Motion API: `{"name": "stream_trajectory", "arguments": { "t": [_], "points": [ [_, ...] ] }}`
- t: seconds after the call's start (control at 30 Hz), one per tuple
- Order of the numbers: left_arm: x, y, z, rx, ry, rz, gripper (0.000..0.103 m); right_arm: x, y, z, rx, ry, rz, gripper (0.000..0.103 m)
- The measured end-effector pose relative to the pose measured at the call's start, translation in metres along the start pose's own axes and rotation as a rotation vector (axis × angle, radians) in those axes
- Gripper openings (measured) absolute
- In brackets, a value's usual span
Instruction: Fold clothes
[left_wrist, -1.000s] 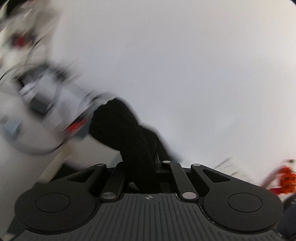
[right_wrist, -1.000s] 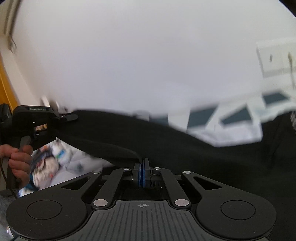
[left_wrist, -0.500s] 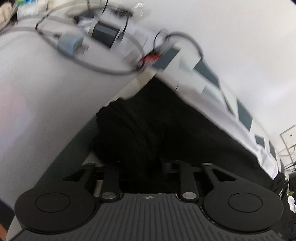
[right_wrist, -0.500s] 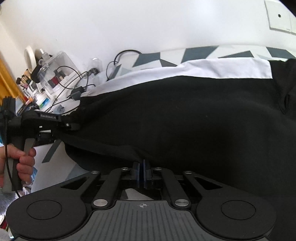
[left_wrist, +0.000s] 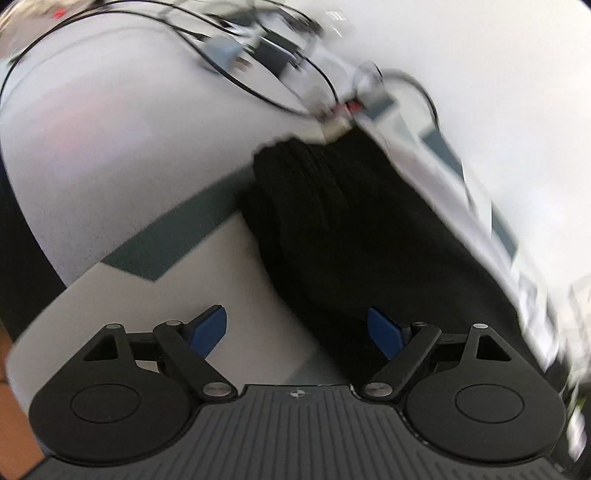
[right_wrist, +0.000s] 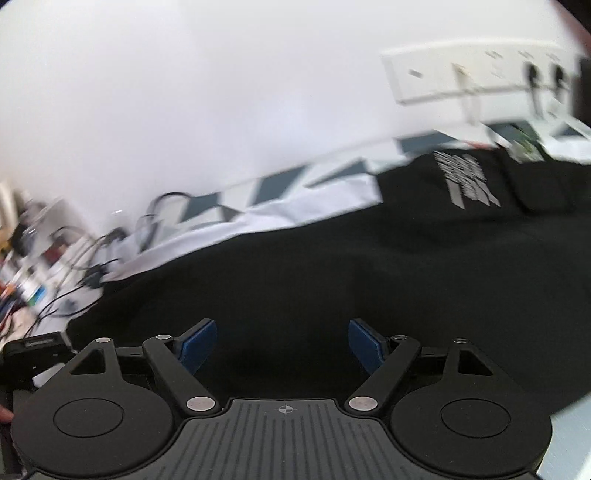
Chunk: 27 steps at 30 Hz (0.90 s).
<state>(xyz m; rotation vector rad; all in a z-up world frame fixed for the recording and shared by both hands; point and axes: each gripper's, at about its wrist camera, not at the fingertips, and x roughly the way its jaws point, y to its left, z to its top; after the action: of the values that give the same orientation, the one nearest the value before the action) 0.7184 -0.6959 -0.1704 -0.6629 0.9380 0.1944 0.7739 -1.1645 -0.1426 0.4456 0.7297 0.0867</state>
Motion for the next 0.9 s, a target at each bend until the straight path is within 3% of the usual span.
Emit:
{"name": "stream_trajectory", "arguments": {
  "t": [0.2, 0.3, 0.4, 0.53, 0.63, 0.8, 0.9],
  "points": [
    [0.014, -0.009, 0.011, -0.001, -0.065, -0.025, 0.087, -0.009, -0.026, -0.007, 0.065, -0.032, -0.128, 0.076],
    [0.019, -0.006, 0.014, -0.023, -0.08, -0.043, 0.012, -0.015, -0.035, -0.012, 0.056, -0.046, -0.193, 0.076],
    [0.02, -0.005, 0.021, -0.079, -0.097, -0.082, 0.01, -0.021, -0.037, -0.021, 0.025, -0.041, -0.234, 0.075],
    [0.008, -0.018, 0.029, -0.03, -0.202, -0.104, 0.009, -0.019, -0.035, -0.031, -0.008, -0.016, -0.263, 0.076],
    [0.007, -0.02, 0.033, -0.027, -0.227, -0.089, 0.009, -0.002, -0.036, -0.039, -0.021, 0.056, -0.335, 0.077],
    [0.008, -0.01, 0.029, -0.089, -0.227, -0.043, 0.009, -0.001, -0.028, -0.043, -0.027, 0.042, -0.344, 0.08],
    [0.004, -0.004, 0.029, -0.11, -0.24, -0.019, 0.009, -0.02, -0.031, -0.037, 0.072, -0.063, -0.333, 0.08]
  ]
}}
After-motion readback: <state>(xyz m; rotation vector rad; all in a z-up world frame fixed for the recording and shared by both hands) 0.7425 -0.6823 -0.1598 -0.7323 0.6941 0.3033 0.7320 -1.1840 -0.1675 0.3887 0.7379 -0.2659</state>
